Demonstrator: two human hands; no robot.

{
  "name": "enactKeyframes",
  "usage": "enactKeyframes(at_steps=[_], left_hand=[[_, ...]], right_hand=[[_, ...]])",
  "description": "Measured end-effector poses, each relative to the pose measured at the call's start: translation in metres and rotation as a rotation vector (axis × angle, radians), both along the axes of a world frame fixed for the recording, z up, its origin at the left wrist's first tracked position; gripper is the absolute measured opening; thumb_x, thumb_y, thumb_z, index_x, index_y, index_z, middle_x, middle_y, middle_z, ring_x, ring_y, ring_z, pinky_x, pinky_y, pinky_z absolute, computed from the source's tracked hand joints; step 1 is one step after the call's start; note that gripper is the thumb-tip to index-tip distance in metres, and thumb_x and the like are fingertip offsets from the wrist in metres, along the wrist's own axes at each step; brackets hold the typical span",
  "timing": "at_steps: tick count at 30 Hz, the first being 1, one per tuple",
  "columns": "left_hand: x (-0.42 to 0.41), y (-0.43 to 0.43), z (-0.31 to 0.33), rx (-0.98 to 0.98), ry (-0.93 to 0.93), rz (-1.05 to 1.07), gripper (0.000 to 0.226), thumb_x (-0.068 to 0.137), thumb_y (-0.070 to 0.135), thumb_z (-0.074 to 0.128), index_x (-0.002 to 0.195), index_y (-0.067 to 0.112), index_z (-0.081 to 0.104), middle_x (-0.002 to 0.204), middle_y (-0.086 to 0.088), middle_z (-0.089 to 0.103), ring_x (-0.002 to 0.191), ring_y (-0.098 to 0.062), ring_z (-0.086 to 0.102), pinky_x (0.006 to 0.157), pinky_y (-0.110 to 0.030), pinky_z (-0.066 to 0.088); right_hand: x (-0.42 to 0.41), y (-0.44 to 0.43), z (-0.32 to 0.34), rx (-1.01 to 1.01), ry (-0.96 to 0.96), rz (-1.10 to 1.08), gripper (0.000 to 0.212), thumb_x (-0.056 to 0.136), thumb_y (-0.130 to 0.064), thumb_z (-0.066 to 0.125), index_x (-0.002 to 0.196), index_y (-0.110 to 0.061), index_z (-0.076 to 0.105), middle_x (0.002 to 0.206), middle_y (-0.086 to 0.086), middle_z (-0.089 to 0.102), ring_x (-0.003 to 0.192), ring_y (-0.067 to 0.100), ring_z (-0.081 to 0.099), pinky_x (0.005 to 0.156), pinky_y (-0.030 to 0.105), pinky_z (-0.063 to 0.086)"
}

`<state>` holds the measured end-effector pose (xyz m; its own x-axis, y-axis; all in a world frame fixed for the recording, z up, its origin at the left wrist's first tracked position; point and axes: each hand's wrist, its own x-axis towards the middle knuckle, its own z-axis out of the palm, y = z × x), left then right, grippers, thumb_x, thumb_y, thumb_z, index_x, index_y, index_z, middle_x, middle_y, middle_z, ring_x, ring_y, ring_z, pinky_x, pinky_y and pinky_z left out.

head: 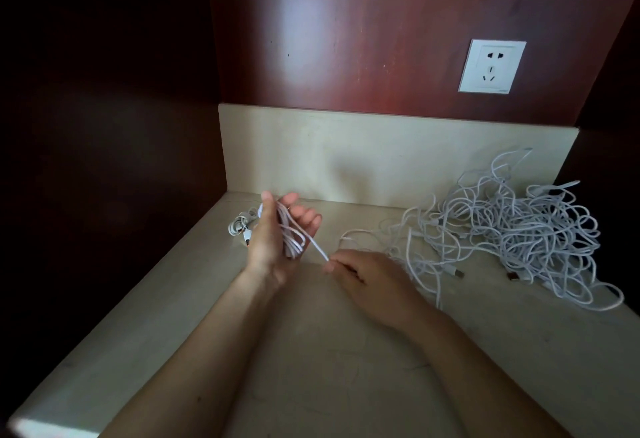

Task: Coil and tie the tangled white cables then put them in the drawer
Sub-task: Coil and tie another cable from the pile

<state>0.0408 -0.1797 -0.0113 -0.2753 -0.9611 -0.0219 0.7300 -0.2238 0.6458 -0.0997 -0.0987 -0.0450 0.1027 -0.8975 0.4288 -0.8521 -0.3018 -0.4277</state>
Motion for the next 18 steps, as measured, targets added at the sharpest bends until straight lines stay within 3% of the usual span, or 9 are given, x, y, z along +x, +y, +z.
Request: enactKeyframes(at_steps=[1,3,5,9,13,15,18], left_hand=[[0.002,0.000,0.002,0.025,0.045,0.017,0.046,0.102,0.048,0.033,0.078,0.014,0.052,0.047,0.005,0.044,0.041,-0.008,0.045,0.049,-0.021,0.046],[0.005,0.001,0.003,0.009,-0.076,0.111,0.045,0.103,0.047,0.033,0.071,0.017,0.042,0.044,0.009,0.028,0.034,-0.005,0.025,0.036,-0.015,0.027],[0.007,0.001,0.001,-0.090,-0.319,0.271,0.044,0.104,0.042,0.036,0.068,0.018,0.041,0.042,0.010,0.029,0.033,-0.005,0.024,0.036,-0.015,0.023],[0.007,-0.001,-0.003,-0.291,-0.689,0.417,0.046,0.105,0.033,0.037,0.064,0.013,0.042,0.045,0.003,0.041,0.033,-0.010,0.033,0.036,-0.017,0.028],[-0.001,0.002,-0.011,-0.390,-1.026,0.191,0.037,0.104,0.029,0.039,0.071,0.013,0.044,0.060,-0.003,0.050,0.042,-0.014,0.041,0.041,-0.020,0.034],[-0.005,0.012,-0.010,-0.479,-1.147,-0.014,0.039,0.104,0.031,0.037,0.070,0.015,0.045,0.051,0.003,0.053,0.038,-0.012,0.043,0.042,-0.020,0.034],[-0.009,0.026,-0.008,-0.502,-1.122,-0.276,0.051,0.104,0.044,0.034,0.063,0.016,0.048,0.040,0.005,0.051,0.033,-0.007,0.039,0.039,-0.018,0.031]], right_hand=[[0.000,0.000,0.000,0.003,0.020,0.021,0.023,0.097,-0.041,0.048,0.088,-0.026,0.064,0.066,-0.016,0.051,0.069,0.000,0.045,0.062,0.025,0.037],[-0.003,0.002,0.002,0.000,0.044,0.055,0.023,0.097,-0.035,0.054,0.082,-0.022,0.065,0.064,-0.011,0.052,0.068,0.003,0.046,0.060,0.013,0.033],[-0.006,0.004,0.004,-0.006,0.015,0.058,0.027,0.093,-0.034,0.059,0.073,-0.018,0.063,0.064,-0.005,0.055,0.066,0.008,0.049,0.059,0.012,0.034],[-0.009,0.005,0.011,-0.106,-0.181,0.006,0.031,0.080,-0.033,0.060,0.059,-0.010,0.054,0.056,0.003,0.047,0.055,0.009,0.044,0.057,0.024,0.036],[-0.006,0.007,0.015,-0.225,-0.361,0.013,0.018,0.074,-0.028,0.060,0.060,-0.017,0.057,0.058,-0.003,0.054,0.058,0.014,0.052,0.058,0.037,0.045],[-0.005,0.007,0.016,-0.252,-0.399,0.029,0.016,0.074,-0.029,0.058,0.062,-0.019,0.057,0.060,-0.003,0.056,0.059,0.016,0.054,0.059,0.039,0.046],[-0.007,0.005,0.016,-0.250,-0.429,0.031,0.015,0.080,-0.029,0.060,0.068,-0.020,0.061,0.064,-0.007,0.062,0.062,0.012,0.058,0.062,0.038,0.048]])
